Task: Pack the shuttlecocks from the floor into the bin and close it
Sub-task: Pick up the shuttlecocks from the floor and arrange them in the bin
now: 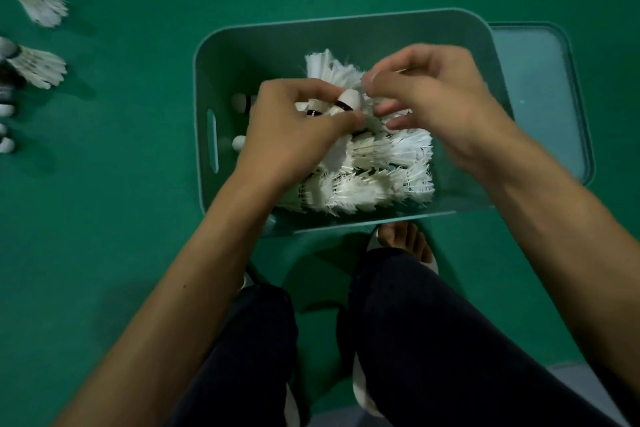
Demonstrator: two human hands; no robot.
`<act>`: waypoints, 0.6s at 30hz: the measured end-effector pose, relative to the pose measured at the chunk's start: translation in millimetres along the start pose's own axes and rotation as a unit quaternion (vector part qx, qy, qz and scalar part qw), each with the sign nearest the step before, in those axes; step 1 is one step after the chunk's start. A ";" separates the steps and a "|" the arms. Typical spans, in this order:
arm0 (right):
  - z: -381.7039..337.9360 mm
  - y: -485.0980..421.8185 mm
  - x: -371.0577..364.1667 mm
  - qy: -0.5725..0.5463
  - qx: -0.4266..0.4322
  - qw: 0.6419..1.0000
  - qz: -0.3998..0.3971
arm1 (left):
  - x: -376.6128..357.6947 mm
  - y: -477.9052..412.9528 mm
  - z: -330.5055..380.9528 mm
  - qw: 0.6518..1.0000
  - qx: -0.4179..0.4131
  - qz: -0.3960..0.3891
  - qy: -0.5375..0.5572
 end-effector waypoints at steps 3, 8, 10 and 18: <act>-4.1 5.4 -0.2 0.054 0.034 0.997 -0.045 | -4.8 2.9 1.3 0.997 -0.047 -0.002 -0.066; 0.4 12.1 -8.1 0.077 -0.068 0.995 -0.013 | -6.6 -0.4 -5.0 0.996 -0.012 0.072 0.049; 2.8 18.8 -16.9 0.013 -0.195 0.978 -0.071 | -10.6 -2.3 -6.0 0.983 0.025 0.093 0.154; 5.1 17.7 -19.3 -0.335 -0.313 0.888 0.018 | -18.6 2.3 -4.3 0.975 -0.022 0.135 0.173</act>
Point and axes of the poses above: each hand's wrist, its own y-axis away from the middle knuckle, its own x-axis out of the back of the hand, z = x × y, the point moved 2 cm from there along -y, towards the middle knuckle, and after that the axes turned 12 degrees about x, right-handed, at the moved point
